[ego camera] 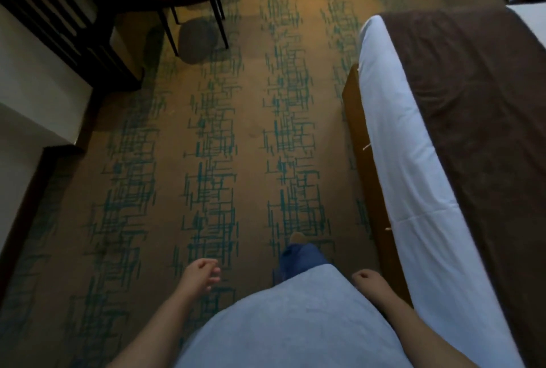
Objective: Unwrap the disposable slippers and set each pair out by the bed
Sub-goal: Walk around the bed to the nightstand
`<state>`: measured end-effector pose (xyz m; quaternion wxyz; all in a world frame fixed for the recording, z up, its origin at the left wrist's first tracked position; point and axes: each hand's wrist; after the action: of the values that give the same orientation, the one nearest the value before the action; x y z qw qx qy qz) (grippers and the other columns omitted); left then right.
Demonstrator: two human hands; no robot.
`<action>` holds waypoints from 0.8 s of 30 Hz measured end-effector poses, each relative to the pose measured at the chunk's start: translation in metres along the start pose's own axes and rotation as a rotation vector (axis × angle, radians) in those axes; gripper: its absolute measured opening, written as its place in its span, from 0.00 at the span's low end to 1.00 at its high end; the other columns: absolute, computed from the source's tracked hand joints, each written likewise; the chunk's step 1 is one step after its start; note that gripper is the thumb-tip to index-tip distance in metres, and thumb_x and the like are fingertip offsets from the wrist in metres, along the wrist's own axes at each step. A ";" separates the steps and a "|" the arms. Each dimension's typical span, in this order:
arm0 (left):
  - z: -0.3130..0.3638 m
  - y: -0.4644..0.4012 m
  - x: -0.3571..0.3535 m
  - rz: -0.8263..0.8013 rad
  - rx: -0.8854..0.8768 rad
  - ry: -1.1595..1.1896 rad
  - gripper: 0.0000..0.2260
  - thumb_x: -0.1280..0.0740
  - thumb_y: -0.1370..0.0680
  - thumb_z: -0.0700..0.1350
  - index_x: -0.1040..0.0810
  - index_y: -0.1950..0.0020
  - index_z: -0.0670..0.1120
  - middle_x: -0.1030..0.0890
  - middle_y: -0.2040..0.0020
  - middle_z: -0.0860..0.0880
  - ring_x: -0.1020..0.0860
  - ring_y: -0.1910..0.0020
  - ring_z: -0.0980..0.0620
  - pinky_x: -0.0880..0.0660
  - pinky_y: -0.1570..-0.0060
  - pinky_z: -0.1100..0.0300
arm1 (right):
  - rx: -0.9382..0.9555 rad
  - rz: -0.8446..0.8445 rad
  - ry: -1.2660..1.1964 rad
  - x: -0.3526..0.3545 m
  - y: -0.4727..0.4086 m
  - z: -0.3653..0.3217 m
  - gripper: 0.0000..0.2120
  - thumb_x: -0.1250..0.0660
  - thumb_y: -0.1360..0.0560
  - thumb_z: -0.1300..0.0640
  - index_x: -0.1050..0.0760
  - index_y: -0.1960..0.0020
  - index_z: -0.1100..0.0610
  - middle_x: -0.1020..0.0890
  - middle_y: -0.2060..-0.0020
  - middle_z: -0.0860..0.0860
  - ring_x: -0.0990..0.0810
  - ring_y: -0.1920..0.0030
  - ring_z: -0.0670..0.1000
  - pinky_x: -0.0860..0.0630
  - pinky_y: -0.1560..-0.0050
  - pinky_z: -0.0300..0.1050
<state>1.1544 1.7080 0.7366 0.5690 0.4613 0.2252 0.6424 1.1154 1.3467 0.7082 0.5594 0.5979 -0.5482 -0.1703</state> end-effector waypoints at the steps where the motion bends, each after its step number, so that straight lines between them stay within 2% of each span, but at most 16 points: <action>1: 0.015 -0.006 -0.004 -0.002 0.023 -0.012 0.08 0.42 0.21 0.41 0.26 0.57 0.43 0.23 0.59 0.45 0.26 0.66 0.50 0.35 0.66 0.61 | -0.007 -0.003 -0.007 0.018 -0.011 -0.022 0.10 0.44 0.24 0.60 0.28 0.61 0.58 0.29 0.67 0.54 0.34 0.68 0.51 0.37 0.68 0.42; 4: 0.065 -0.022 -0.015 0.010 0.013 0.004 0.09 0.42 0.21 0.38 0.27 0.60 0.43 0.25 0.64 0.44 0.28 0.69 0.50 0.37 0.70 0.63 | 0.021 -0.015 0.014 0.069 -0.048 -0.091 0.11 0.45 0.22 0.59 0.26 0.47 0.62 0.27 0.65 0.53 0.30 0.66 0.51 0.33 0.68 0.41; 6: 0.098 -0.037 -0.018 0.033 -0.008 0.066 0.11 0.42 0.21 0.37 0.27 0.62 0.43 0.24 0.63 0.43 0.27 0.68 0.50 0.34 0.69 0.62 | 0.065 -0.009 0.046 0.100 -0.073 -0.141 0.13 0.45 0.21 0.58 0.27 0.42 0.62 0.26 0.64 0.53 0.27 0.64 0.51 0.31 0.66 0.41; 9: 0.144 -0.058 -0.017 0.093 -0.024 0.140 0.08 0.43 0.22 0.34 0.26 0.55 0.38 0.24 0.63 0.43 0.26 0.65 0.50 0.30 0.65 0.61 | 0.139 -0.030 0.067 0.132 -0.105 -0.211 0.13 0.45 0.21 0.57 0.28 0.39 0.60 0.24 0.60 0.52 0.24 0.60 0.52 0.28 0.62 0.43; 11: 0.172 -0.077 -0.016 0.101 -0.047 0.093 0.07 0.43 0.22 0.32 0.26 0.50 0.36 0.24 0.64 0.43 0.26 0.65 0.49 0.30 0.65 0.61 | 0.161 -0.052 0.056 0.147 -0.124 -0.253 0.14 0.45 0.20 0.57 0.29 0.39 0.59 0.23 0.57 0.53 0.23 0.58 0.52 0.27 0.61 0.42; 13: 0.201 -0.100 -0.015 0.073 -0.046 0.009 0.08 0.42 0.23 0.32 0.25 0.49 0.36 0.24 0.63 0.43 0.26 0.64 0.49 0.30 0.65 0.61 | 0.161 -0.070 0.059 0.156 -0.143 -0.288 0.13 0.45 0.21 0.57 0.28 0.39 0.58 0.23 0.56 0.52 0.23 0.57 0.52 0.27 0.62 0.42; 16: 0.259 -0.149 -0.007 0.046 -0.052 -0.066 0.09 0.41 0.23 0.34 0.24 0.48 0.35 0.21 0.57 0.40 0.23 0.58 0.44 0.30 0.63 0.60 | 0.122 -0.067 0.070 0.165 -0.175 -0.328 0.13 0.44 0.21 0.57 0.28 0.39 0.58 0.23 0.55 0.53 0.24 0.59 0.51 0.28 0.63 0.41; 20: 0.362 -0.221 0.019 0.003 -0.031 -0.058 0.10 0.42 0.22 0.36 0.25 0.45 0.33 0.24 0.63 0.43 0.27 0.66 0.48 0.31 0.66 0.60 | 0.043 -0.052 0.125 0.173 -0.202 -0.368 0.12 0.44 0.21 0.57 0.28 0.40 0.58 0.24 0.51 0.53 0.24 0.54 0.50 0.25 0.52 0.44; 22: 0.419 -0.251 0.036 -0.038 -0.035 -0.165 0.11 0.41 0.21 0.39 0.25 0.45 0.35 0.24 0.62 0.45 0.27 0.66 0.49 0.33 0.68 0.61 | -0.017 -0.079 0.160 0.180 -0.211 -0.389 0.09 0.44 0.21 0.57 0.26 0.48 0.56 0.23 0.51 0.53 0.23 0.51 0.51 0.25 0.46 0.46; 24: 0.476 -0.278 0.050 -0.060 -0.057 -0.253 0.11 0.42 0.21 0.42 0.25 0.44 0.37 0.22 0.60 0.46 0.26 0.67 0.50 0.35 0.69 0.62 | -0.052 -0.104 0.155 0.190 -0.223 -0.416 0.08 0.45 0.22 0.57 0.27 0.56 0.54 0.22 0.51 0.54 0.24 0.51 0.52 0.26 0.47 0.46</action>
<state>1.7074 1.7128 0.7525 0.6246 0.5156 0.1469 0.5679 1.6236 1.3359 0.7272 0.6060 0.6220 -0.4671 -0.1665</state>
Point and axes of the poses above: each hand's wrist, its own y-axis away from the middle knuckle, its own x-axis out of the back of the hand, z = x × y
